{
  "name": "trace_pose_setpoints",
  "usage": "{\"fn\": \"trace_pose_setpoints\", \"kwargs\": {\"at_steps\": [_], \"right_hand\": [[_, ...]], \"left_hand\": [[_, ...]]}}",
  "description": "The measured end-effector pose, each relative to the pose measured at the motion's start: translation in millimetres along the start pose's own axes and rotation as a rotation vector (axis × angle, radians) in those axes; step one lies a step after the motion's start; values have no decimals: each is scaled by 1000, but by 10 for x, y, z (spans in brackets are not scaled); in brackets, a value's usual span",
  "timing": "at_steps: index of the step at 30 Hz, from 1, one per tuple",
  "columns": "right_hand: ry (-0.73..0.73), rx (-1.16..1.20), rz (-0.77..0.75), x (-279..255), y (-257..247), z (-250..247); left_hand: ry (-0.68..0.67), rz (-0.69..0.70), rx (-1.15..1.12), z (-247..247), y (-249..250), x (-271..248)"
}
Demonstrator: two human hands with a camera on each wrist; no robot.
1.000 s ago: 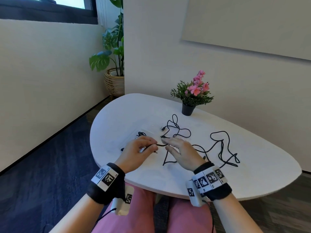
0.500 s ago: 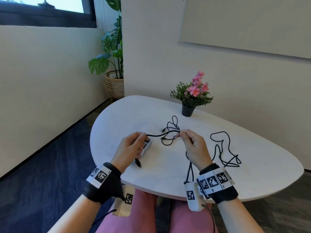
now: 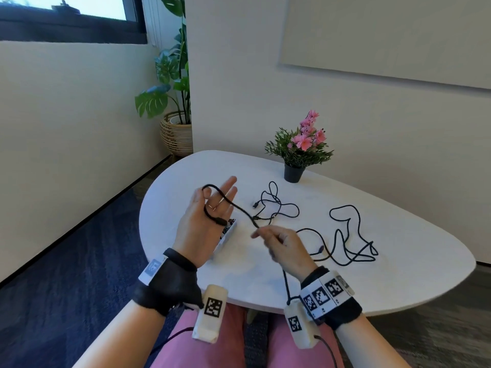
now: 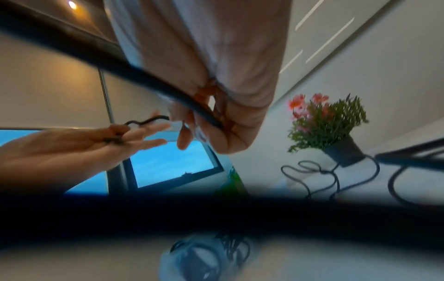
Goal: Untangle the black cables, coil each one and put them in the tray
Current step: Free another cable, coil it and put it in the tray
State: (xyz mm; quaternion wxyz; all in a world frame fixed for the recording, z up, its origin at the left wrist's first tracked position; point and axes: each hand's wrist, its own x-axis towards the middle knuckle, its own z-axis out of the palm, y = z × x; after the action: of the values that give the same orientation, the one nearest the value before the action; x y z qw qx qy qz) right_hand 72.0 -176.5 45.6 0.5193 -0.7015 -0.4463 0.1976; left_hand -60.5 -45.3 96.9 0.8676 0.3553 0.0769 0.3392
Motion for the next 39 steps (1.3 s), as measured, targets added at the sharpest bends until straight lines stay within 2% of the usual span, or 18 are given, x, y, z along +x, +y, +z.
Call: {"fn": "trace_pose_setpoints", "kwargs": {"at_steps": [3,5,7,10,12,15,17,18,19,22,25,27,30,35,39], "right_hand": [[-133,13,85,-71,45,147],[-197,-21,111,-107,-13,161],[-253,-111,105,-129,-64,119],[-273,-243,39,-154,-149,-8],[-253,-249,-19,-157,-217,-107],[-226,-246,-110,-140,-338,-204],[-181,-240,-167,-117,-425,-220],[-152,-234,-187,-99,-452,-228],[-124,-227,-199,-76,-462,-240],[-51,-186,-182,-20,-411,-287],[61,-15,-114,7,-368,-288],[173,145,-45,22,-353,-287],[292,346,66,26,-312,-303],[234,362,63,-7,-240,-244],[193,351,21,-42,-184,-187]], "left_hand": [[109,41,-65,5,2,31],[230,64,-41,-13,31,43],[322,83,94,-54,93,61],[338,129,468,-138,150,100],[273,139,838,-222,112,127],[2,33,1337,-290,-22,117],[-176,-43,1575,-265,-118,53],[-234,-53,1621,-234,-151,14],[-273,-59,1606,-205,-175,-19],[-386,-148,1347,-197,-207,-67],[-472,-150,1246,-178,-175,-81],[-416,-149,1131,-140,-151,-71],[-279,-203,799,-145,-108,-68],[-251,-149,557,-255,-126,-59],[-102,-159,556,-236,-137,-17]]}}
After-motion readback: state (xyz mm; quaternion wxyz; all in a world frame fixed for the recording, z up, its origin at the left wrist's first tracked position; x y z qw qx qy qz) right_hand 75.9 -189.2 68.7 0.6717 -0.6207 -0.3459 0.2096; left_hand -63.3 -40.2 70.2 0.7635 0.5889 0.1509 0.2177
